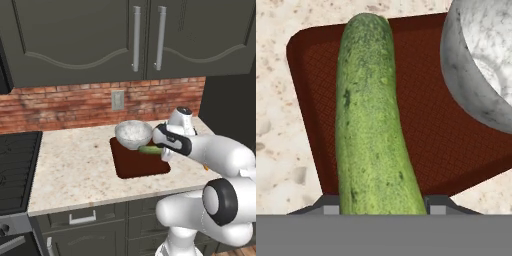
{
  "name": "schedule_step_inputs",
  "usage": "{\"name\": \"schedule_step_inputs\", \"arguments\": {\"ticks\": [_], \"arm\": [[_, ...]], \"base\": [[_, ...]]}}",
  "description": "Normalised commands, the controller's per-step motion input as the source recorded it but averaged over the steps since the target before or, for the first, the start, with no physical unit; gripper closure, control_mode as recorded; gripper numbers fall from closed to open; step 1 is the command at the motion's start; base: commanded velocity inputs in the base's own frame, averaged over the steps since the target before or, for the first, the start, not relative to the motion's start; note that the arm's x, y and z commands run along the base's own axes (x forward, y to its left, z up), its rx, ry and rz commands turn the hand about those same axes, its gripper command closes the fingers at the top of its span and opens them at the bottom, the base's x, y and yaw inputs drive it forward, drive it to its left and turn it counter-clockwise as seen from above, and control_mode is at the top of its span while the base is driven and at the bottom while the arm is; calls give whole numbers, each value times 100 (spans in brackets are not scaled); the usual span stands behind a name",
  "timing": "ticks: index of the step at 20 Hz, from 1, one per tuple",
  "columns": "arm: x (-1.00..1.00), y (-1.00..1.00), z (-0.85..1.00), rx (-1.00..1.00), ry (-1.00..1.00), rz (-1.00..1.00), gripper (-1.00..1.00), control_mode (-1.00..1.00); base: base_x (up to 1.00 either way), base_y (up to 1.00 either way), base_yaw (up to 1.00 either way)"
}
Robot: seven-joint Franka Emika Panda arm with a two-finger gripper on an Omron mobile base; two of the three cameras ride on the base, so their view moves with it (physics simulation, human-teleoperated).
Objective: Place the two vegetables and bowl onto the tray for setting up a vegetable dip station.
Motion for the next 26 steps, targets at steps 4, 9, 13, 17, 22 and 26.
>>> {"name": "schedule_step_inputs", "arguments": {"ticks": [4, 9, 13, 17, 22, 26], "arm": [[13, 15, -16, 0, -4, 0, 100, -100], [4, 21, -18, 0, -4, 0, 100, -100], [0, 18, -18, 0, -8, 0, 100, -100], [0, 16, -19, 0, -9, 0, 100, -100], [0, 11, -16, 0, -3, 0, 100, -100], [0, 6, -16, 1, 0, 0, 100, -100]], "base": [[0, 0, 0], [0, 0, 0], [0, 0, 0], [0, 0, 0], [0, 0, 0], [0, 0, 0]]}}
